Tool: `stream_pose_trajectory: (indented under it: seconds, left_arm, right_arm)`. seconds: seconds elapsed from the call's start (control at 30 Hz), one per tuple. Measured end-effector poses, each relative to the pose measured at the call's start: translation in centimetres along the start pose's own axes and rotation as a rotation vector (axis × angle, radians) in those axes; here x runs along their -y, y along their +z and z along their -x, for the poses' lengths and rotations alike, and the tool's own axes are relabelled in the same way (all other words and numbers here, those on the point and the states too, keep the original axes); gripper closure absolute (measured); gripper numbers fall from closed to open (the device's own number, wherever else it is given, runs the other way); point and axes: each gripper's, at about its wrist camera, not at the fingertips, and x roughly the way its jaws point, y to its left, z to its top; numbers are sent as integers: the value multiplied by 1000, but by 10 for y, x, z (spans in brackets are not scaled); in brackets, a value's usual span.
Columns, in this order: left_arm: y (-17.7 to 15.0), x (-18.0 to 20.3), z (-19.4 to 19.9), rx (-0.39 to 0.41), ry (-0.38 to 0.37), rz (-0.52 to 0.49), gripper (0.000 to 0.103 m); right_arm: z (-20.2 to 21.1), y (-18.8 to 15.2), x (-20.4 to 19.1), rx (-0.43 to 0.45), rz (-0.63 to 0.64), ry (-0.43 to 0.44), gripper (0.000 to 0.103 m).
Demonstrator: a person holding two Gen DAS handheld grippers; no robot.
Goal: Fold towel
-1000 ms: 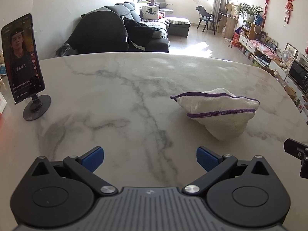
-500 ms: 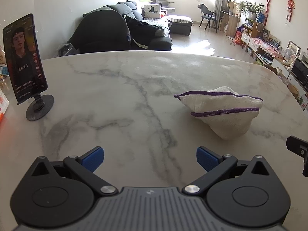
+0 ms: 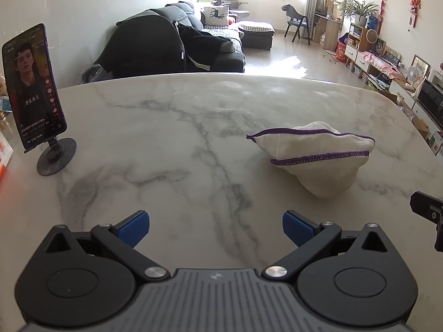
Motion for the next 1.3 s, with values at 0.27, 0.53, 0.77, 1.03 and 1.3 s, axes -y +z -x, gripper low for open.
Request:
stream_pose_trajectory:
  seconds: [0.27,0.53,0.77,1.03,1.3]
  left_arm:
    - [0,1,-1,-4,15,-12,1]
    - [-1,0,0,-1,20,-10,1]
    - [-1,0,1,-2,24,-10,1]
    - [0,-2,3,-1,27,-7,1]
    - [0,-2,2,-2,27,-10,1]
  right_arm:
    - [-1,-1,-1,-1,-5,-1,0]
    - [-1,0,-3,-2,-4,9,0]
    - [1,-1,-5,-4,-4,12,0]
    - [3,-2,-6,-4,-2,14,0]
    - [-1,1,-6,-9,-1,18,0]
